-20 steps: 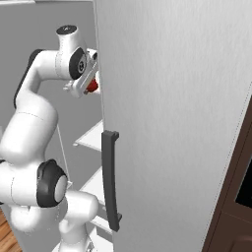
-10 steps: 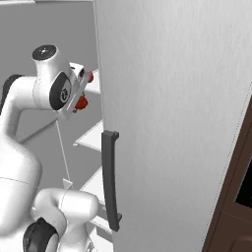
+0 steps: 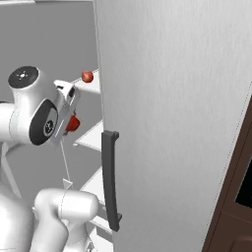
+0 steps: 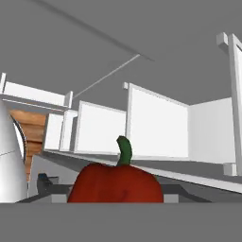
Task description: Take the peach, bell pepper, and peach from the freezer and place them in the bowl on the counter.
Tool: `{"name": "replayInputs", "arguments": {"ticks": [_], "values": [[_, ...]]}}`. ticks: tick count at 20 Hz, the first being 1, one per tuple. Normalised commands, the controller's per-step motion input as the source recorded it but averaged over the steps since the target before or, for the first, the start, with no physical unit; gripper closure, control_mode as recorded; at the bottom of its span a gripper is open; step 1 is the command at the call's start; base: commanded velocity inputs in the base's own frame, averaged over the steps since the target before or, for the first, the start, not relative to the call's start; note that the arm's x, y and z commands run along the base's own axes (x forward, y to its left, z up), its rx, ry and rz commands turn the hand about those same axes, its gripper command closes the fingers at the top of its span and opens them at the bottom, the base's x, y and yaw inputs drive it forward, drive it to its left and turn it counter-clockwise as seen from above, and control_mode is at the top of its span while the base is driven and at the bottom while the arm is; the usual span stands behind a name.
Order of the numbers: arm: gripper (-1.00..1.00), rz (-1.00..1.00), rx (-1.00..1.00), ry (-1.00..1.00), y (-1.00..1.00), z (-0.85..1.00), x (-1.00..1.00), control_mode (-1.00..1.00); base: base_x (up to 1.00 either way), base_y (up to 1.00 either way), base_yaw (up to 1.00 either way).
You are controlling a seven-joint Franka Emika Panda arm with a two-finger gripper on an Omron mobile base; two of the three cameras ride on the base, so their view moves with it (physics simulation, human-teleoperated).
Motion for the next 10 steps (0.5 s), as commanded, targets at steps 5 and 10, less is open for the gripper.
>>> {"name": "replayInputs", "arguments": {"ticks": [5,10], "values": [[1.00,-0.04,0.00,-0.08,0.00,-0.02,-1.00,-1.00,0.00,0.00,0.00],[1.00,-0.04,0.00,-0.02,0.00,-0.01,-0.32,-1.00,0.00,0.00,0.00]]}}
